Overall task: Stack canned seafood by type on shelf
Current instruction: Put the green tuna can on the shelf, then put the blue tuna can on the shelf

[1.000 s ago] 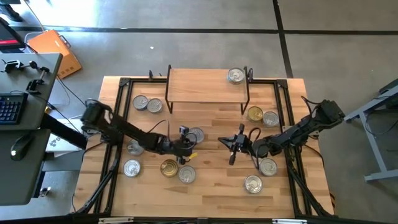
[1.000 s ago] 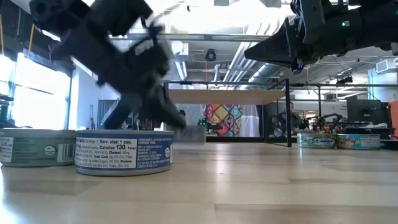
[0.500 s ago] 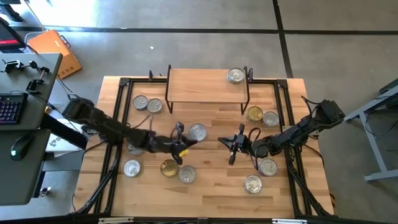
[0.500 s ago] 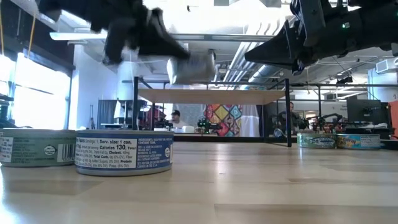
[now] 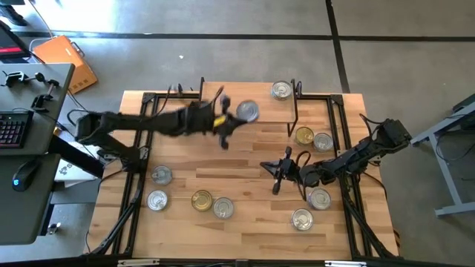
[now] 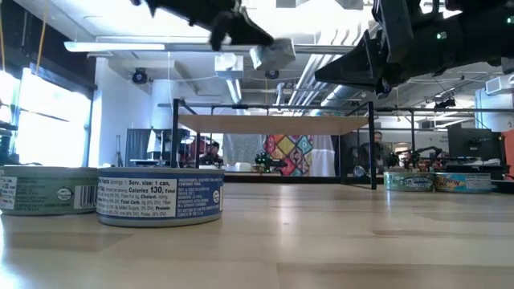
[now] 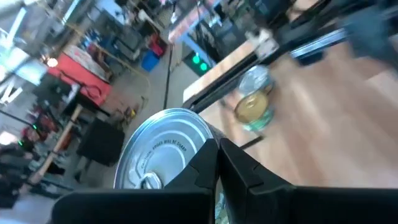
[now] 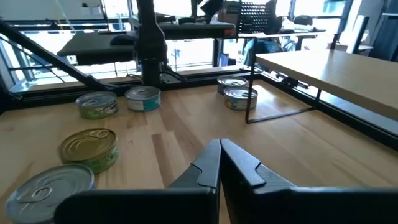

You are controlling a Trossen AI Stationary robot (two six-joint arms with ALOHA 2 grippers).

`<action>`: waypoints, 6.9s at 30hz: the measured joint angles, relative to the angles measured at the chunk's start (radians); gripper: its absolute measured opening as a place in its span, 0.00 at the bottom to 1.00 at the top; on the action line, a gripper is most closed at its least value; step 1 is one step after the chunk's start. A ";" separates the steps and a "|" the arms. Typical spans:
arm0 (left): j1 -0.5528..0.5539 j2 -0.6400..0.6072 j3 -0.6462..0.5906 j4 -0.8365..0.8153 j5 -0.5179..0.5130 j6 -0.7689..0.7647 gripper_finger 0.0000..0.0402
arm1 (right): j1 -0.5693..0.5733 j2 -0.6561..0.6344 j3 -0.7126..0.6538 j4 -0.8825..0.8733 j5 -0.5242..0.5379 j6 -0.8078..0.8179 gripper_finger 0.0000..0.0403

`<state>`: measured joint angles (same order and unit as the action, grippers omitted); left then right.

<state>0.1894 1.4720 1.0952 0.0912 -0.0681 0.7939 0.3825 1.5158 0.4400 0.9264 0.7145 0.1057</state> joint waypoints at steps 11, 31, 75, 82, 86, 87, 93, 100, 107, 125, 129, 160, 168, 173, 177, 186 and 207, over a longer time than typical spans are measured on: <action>0.267 0.236 0.139 -0.063 0.171 -0.024 0.00 | 0.000 0.000 0.000 -0.015 -0.009 0.029 0.00; 0.286 0.330 0.139 0.074 0.151 0.022 0.11 | -0.003 0.000 0.000 -0.021 -0.015 0.033 0.00; -0.698 -0.129 -0.335 -0.061 -0.561 -0.861 0.01 | 0.001 0.000 0.000 -0.070 -0.099 0.006 0.00; -0.689 -0.091 -0.335 -0.190 -0.415 -1.014 0.01 | -0.050 0.019 0.017 -0.105 -0.214 0.012 0.00; -0.686 -0.028 -0.335 -0.213 -0.173 -1.083 0.00 | -0.103 0.089 0.081 -0.188 -0.214 0.061 0.04; -0.683 -0.005 -0.335 -0.194 -0.141 -1.098 0.00 | -0.115 0.110 0.096 -0.188 -0.214 0.065 0.04; -0.616 0.144 -0.335 -0.131 -0.094 -1.051 0.00 | -0.159 0.196 0.157 -0.195 -0.227 0.052 0.06; -0.470 0.217 -0.288 -0.056 -0.127 -0.768 0.00 | -0.153 0.161 0.161 -0.260 -0.228 0.020 0.06; -0.463 0.134 -0.195 -0.115 -0.295 -0.654 0.00 | -0.153 0.154 0.161 -0.304 -0.236 0.087 0.06; -0.410 0.242 -0.284 -0.037 -0.204 -0.650 0.00 | -0.153 0.208 0.160 -0.287 -0.289 0.163 0.06; -0.383 0.238 -0.259 0.056 -0.280 -0.568 0.00 | -0.153 0.208 0.160 -0.270 -0.289 0.149 0.06; -0.403 0.179 -0.249 -0.055 -0.315 -0.634 0.00 | -0.169 0.208 0.160 -0.349 -0.219 0.187 0.06; -0.360 0.292 -0.250 -0.044 -0.155 -0.616 0.00 | -0.258 0.263 0.160 -0.395 -0.316 0.256 0.06; -0.351 0.294 -0.250 -0.107 -0.433 -0.617 0.00 | -0.264 0.295 0.167 -0.373 -0.594 0.251 0.06; -0.382 0.217 -0.250 -0.246 -0.577 -0.653 0.00 | -0.225 0.295 0.167 -0.373 -0.720 0.213 0.06; -0.394 0.187 -0.262 -0.024 -0.361 -0.684 0.00 | -0.177 0.292 0.171 -0.449 -0.531 0.185 0.06; -0.326 0.396 -0.264 0.196 -0.250 -0.408 0.37 | -0.114 0.147 0.167 -0.688 -0.381 0.208 0.06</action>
<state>-0.1361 1.8681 0.8312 0.2870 -0.3184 0.3859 0.2684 1.6627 0.6067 0.2386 0.3336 0.3134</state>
